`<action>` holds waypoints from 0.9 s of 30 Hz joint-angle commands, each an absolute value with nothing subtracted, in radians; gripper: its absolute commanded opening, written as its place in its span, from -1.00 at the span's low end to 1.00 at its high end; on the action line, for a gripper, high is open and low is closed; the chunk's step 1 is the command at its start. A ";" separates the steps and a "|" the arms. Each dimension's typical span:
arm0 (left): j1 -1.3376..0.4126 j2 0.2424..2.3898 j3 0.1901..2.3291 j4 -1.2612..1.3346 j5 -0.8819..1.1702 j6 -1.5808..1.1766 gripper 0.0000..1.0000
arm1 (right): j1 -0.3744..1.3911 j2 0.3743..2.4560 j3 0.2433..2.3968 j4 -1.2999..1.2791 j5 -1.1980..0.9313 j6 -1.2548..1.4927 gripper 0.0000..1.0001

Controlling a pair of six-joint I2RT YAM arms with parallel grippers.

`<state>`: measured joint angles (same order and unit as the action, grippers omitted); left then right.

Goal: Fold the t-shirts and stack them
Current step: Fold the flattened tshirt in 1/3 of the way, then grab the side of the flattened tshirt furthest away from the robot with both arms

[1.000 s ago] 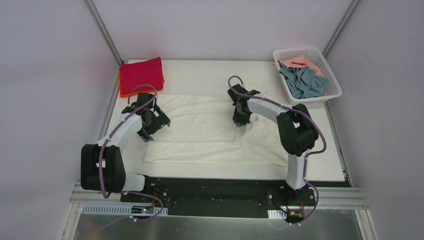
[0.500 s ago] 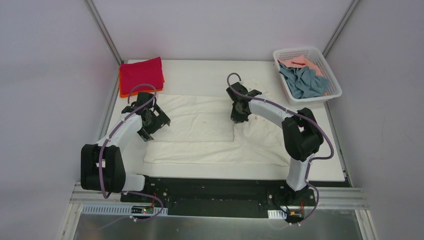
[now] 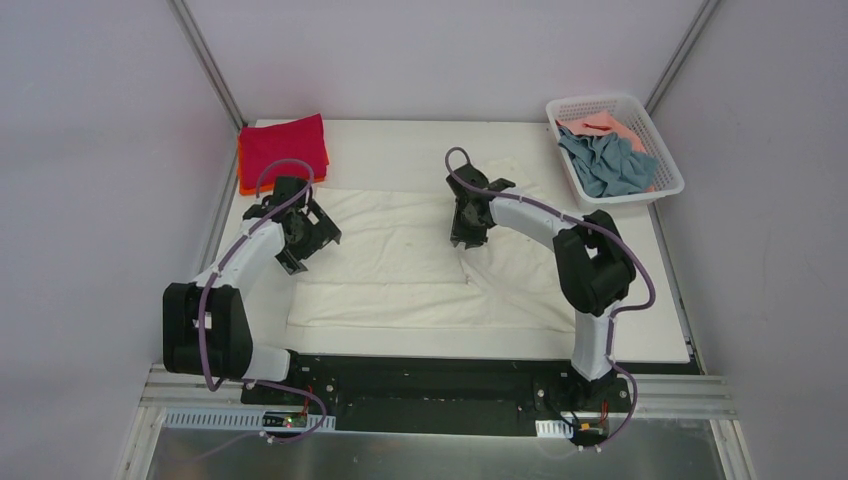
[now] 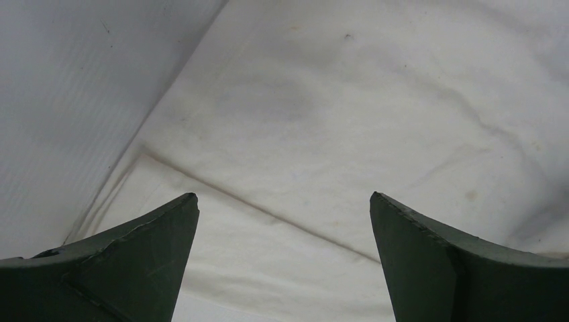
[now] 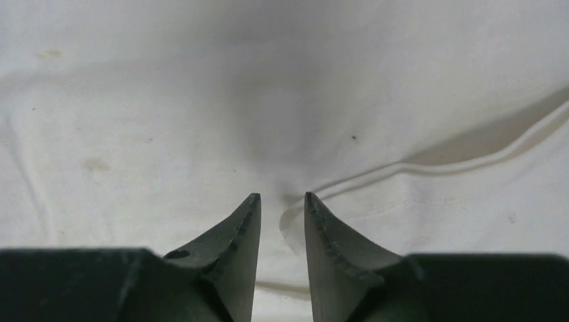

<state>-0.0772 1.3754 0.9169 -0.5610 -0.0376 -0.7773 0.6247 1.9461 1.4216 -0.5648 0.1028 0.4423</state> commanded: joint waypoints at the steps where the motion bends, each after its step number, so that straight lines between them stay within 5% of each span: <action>1: -0.073 1.411 1.000 -0.566 -0.057 -0.736 0.98 | 0.629 1.923 1.487 -0.580 0.131 0.411 -0.18; 3: -0.073 1.442 1.052 -0.568 -0.050 -0.715 0.98 | 0.618 1.895 1.505 -0.578 0.151 0.387 0.49; 5: -0.072 1.488 1.129 -0.568 -0.048 -0.695 0.98 | 0.589 1.871 1.532 -0.570 0.152 0.381 0.94; 14: -0.049 1.817 1.478 -0.608 -0.097 -0.587 0.98 | 0.300 2.036 1.807 -0.491 -0.147 0.288 0.99; 27: -0.006 2.185 1.858 -0.673 -0.164 -0.488 0.90 | 0.230 2.508 2.351 -0.440 0.051 0.098 0.99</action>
<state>-0.0158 2.1204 1.7496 -0.6243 -0.1356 -0.5571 0.2516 2.4126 2.2269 -0.4641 -0.0105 0.1337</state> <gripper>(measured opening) 0.979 0.993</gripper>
